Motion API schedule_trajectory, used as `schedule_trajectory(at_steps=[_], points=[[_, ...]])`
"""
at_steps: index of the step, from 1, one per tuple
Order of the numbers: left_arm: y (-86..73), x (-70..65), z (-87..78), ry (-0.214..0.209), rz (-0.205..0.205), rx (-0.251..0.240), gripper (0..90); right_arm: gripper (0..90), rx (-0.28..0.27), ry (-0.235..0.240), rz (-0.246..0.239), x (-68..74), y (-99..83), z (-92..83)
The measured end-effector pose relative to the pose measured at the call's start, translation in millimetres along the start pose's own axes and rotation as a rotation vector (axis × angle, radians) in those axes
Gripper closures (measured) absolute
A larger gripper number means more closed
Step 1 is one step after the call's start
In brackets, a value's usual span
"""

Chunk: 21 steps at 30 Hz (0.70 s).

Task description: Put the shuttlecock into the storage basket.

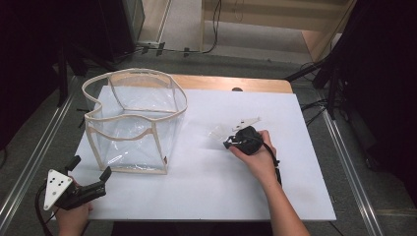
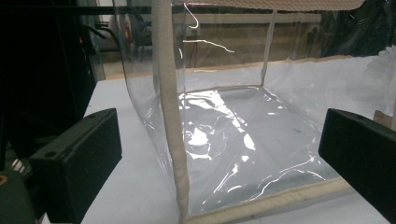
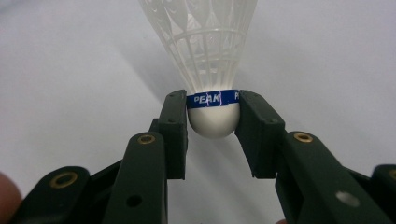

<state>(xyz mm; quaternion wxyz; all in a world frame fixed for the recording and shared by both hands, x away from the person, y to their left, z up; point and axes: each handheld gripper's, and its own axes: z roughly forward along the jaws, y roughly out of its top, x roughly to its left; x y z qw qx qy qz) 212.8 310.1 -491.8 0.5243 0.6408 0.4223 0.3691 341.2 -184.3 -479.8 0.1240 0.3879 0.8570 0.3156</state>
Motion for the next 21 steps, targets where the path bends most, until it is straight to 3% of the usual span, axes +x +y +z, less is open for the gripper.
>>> schedule_trajectory(at_steps=[10, 17, 21], points=[[0.0, 0.1, -0.1, -0.001, -0.003, 0.000, 0.0, 62.3, -0.050, 0.019, 0.029, 6.6, 10.3, -15.7], [0.0, -0.6, 0.4, -0.001, 0.003, 0.001, 0.0, 62.3, -0.079, 0.010, -0.012, 14.7, 20.2, -27.4], [0.0, -0.1, 0.1, -0.002, 0.001, 0.001, 0.0, 62.3, -0.108, 0.020, -0.006, 18.6, 24.3, -34.1]])
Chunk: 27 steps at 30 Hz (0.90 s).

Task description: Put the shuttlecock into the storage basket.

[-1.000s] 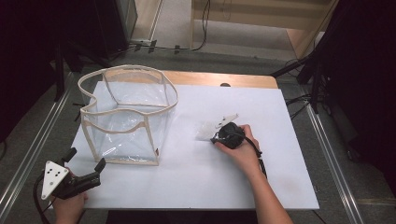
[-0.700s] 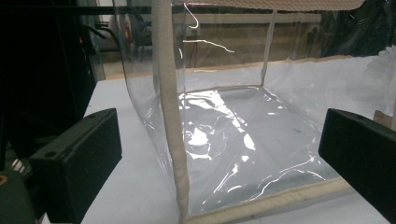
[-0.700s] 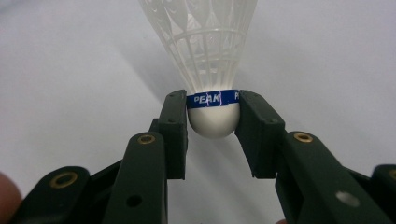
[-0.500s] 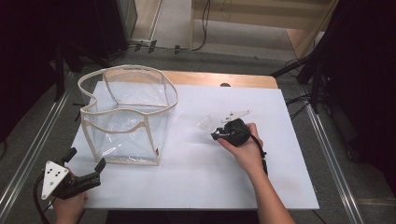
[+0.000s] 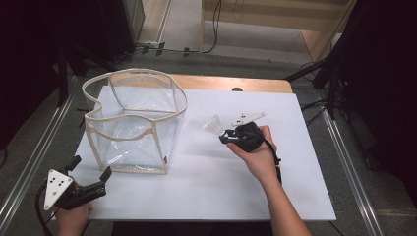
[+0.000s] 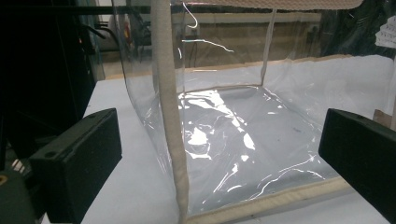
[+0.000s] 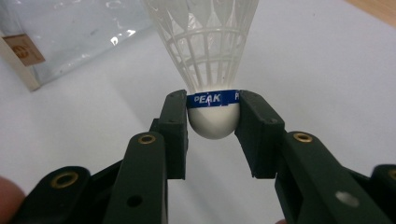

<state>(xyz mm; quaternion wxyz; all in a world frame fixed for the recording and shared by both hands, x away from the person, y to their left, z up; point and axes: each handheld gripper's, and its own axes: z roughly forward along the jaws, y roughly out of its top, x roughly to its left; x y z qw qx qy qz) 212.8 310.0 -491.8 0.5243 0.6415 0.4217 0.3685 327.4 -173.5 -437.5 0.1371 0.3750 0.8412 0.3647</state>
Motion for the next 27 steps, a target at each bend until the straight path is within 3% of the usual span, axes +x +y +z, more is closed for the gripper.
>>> schedule_trajectory(at_steps=[23, 27], points=[[0.0, -0.2, 0.1, 0.000, -0.001, 0.001, 0.0, 62.3, -0.076, -0.002, -0.020, 9.8, 25.8, -20.7], [0.0, -0.5, 0.2, 0.000, 0.002, 0.001, 0.0, 62.3, -0.095, 0.002, -0.006, 9.4, 28.3, -26.0]])
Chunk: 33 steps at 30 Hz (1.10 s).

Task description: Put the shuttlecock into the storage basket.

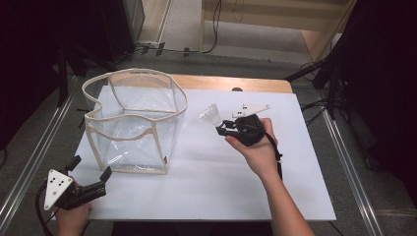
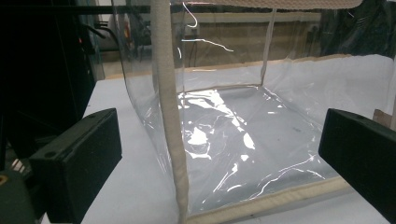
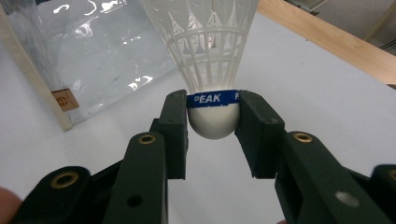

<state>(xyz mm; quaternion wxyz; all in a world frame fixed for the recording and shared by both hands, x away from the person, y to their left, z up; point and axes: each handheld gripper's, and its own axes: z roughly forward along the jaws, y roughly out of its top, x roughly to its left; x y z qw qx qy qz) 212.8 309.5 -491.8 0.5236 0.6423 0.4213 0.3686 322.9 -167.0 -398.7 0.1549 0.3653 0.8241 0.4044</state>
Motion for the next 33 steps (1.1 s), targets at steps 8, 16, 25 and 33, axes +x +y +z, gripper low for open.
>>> schedule_trajectory(at_steps=[8, 16, 25, 33], points=[[0.0, -0.1, 0.4, -0.001, 0.003, 0.002, 0.0, 62.3, -0.015, -0.003, -0.007, 2.6, 8.6, -5.0], [0.0, 0.3, 0.2, -0.003, 0.000, 0.005, 0.0, 62.3, -0.030, -0.004, -0.009, 3.3, 14.3, -6.1], [0.0, -0.2, 0.6, -0.002, 0.002, 0.006, 0.0, 62.3, -0.053, -0.008, 0.002, 1.6, 21.8, -12.8], [0.1, 0.1, 0.6, -0.003, 0.001, 0.006, 0.0, 62.3, -0.066, -0.011, -0.006, 3.7, 28.7, -15.5]])
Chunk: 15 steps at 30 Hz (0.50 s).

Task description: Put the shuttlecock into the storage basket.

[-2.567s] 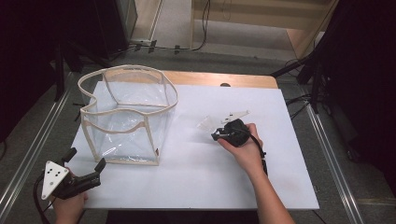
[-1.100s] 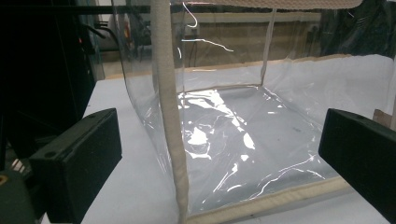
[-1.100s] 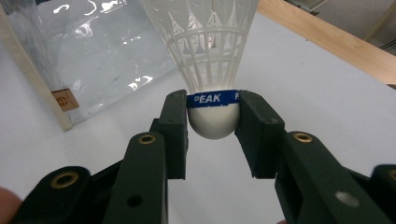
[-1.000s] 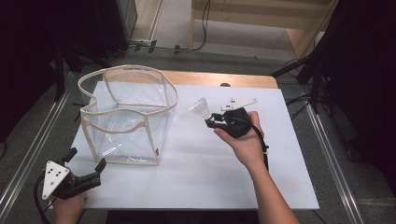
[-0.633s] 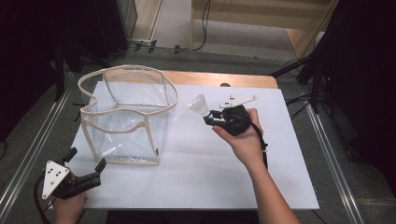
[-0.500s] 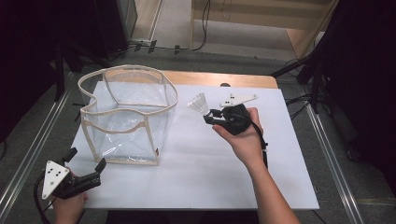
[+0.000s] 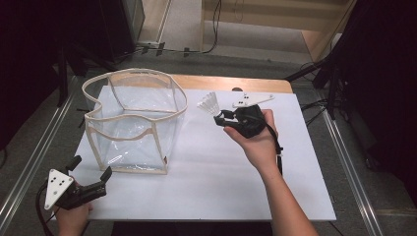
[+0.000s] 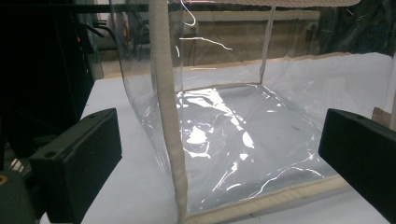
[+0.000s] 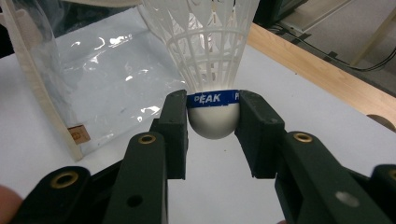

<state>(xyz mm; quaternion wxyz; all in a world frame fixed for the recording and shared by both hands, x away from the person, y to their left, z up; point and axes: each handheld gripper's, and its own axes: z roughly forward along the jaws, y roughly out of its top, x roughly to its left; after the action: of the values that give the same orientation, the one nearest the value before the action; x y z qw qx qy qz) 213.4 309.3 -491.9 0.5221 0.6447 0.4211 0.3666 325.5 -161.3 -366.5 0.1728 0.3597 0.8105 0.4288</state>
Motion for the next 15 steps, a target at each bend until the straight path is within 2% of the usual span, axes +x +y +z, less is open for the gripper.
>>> schedule_trajectory(at_steps=[15], points=[[0.0, 0.2, 0.1, -0.001, -0.002, -0.001, 0.0, 62.3, -0.023, -0.007, -0.006, 3.0, 16.0, -2.1]])
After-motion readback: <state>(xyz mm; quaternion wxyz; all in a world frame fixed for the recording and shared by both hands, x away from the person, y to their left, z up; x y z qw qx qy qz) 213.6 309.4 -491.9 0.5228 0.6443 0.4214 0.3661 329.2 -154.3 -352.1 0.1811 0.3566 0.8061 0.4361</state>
